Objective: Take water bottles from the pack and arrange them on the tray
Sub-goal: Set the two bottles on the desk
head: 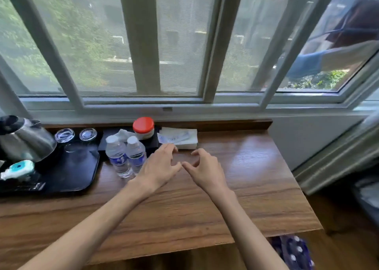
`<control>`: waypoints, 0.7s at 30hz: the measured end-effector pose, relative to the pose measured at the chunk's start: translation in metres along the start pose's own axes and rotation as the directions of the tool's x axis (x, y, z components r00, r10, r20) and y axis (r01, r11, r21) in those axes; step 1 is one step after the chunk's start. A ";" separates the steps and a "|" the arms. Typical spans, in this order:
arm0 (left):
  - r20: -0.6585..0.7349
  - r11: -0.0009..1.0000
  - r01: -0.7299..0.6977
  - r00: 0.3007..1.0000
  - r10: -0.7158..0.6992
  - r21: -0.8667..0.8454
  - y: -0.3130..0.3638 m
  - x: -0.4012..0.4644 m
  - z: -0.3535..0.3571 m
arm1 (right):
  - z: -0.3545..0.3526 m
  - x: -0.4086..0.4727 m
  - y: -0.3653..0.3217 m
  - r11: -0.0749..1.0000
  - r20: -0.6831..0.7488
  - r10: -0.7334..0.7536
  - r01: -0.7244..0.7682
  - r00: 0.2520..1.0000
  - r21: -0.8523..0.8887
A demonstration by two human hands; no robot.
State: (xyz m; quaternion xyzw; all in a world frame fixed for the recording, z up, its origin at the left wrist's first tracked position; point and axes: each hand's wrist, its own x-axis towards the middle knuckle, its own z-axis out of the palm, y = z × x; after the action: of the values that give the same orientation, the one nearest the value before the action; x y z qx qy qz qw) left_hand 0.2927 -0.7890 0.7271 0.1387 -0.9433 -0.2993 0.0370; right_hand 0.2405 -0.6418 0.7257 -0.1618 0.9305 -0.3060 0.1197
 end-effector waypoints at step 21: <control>0.748 0.836 -0.544 0.586 0.312 0.077 0.253 -0.003 0.271 | -0.132 -0.177 0.364 0.767 0.006 0.619 -0.606 0.786 0.212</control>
State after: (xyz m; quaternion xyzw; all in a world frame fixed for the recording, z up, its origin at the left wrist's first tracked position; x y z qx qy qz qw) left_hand 0.1940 -0.4398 0.6516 -0.2177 -0.9211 -0.1648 -0.2777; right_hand 0.2780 -0.2285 0.6296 0.1731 0.8995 -0.3485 0.1988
